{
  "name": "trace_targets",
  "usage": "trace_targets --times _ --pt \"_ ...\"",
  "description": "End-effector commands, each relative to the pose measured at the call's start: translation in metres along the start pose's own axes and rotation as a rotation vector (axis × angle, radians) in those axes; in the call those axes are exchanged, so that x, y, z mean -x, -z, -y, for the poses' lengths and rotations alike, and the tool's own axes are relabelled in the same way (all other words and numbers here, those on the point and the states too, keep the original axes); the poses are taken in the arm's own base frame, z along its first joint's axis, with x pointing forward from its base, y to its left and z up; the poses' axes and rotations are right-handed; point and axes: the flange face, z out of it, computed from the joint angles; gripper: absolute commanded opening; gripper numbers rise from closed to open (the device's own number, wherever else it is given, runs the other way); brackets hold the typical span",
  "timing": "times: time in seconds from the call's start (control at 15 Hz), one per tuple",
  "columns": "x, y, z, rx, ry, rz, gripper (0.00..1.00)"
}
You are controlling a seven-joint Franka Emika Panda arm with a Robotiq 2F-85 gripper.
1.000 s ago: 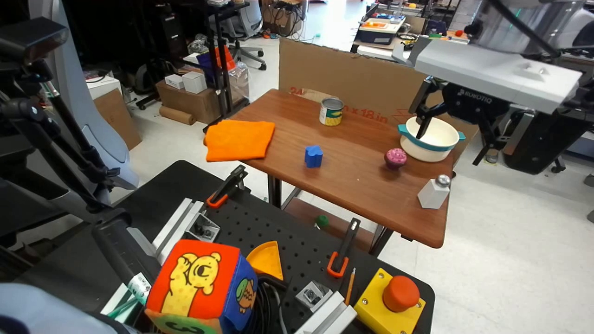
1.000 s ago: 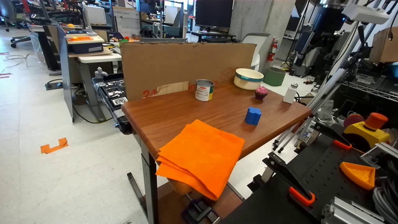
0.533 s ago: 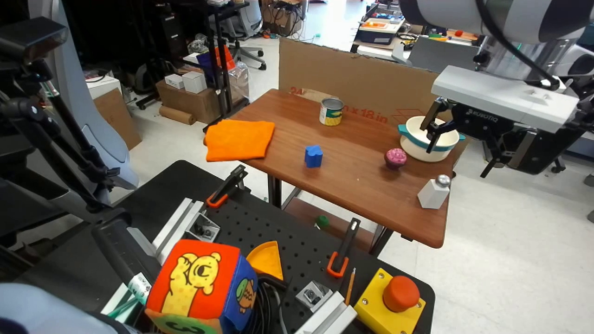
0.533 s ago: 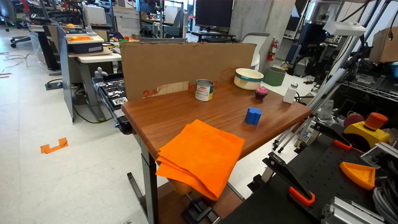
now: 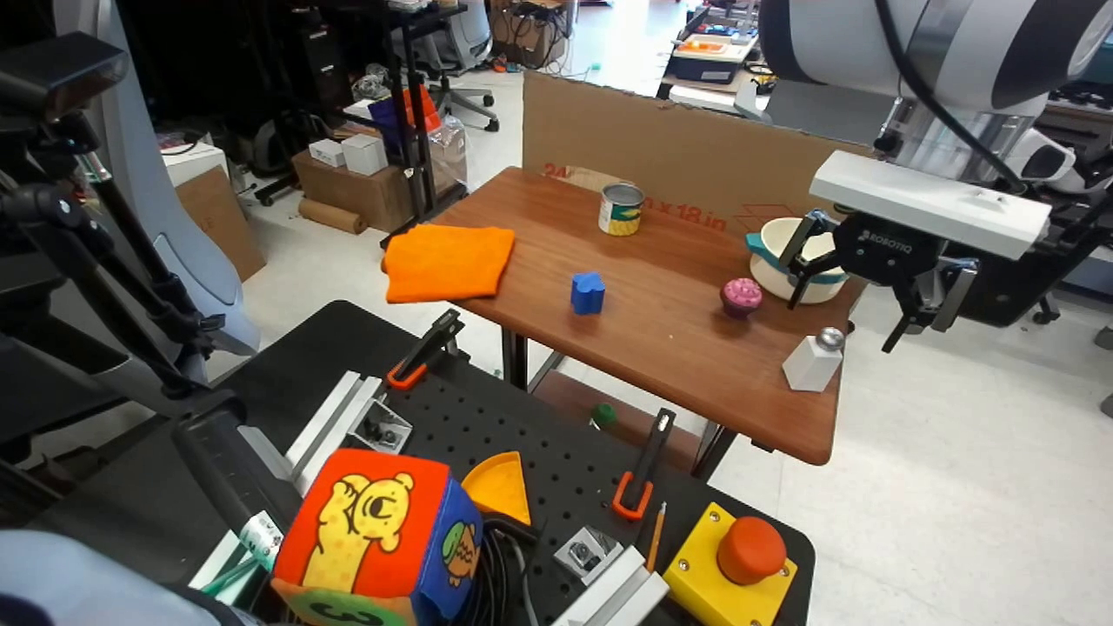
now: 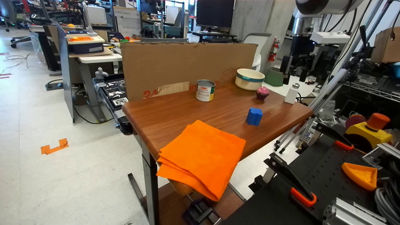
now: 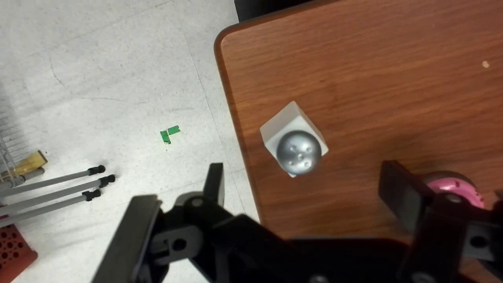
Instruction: Put the salt cellar inside the white pot
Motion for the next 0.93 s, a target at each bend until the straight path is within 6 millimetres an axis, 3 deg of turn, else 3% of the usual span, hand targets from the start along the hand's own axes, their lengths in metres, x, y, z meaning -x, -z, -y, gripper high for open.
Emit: trace_targets --times 0.0,0.07,0.13,0.27,0.6,0.73,0.87 --pt "-0.013 -0.012 0.006 0.033 0.043 0.052 1.0" --pt "-0.015 -0.016 0.008 0.041 0.05 0.067 1.0" --pt "-0.015 -0.022 0.01 0.052 0.064 0.088 0.75" --pt "-0.015 -0.031 0.016 0.075 0.093 0.133 0.68" --pt "-0.017 -0.04 0.021 0.1 0.133 0.203 0.27" --pt "-0.018 -0.027 0.022 0.09 0.12 0.179 0.14" --pt "-0.019 0.007 0.026 0.059 0.12 0.105 0.14"
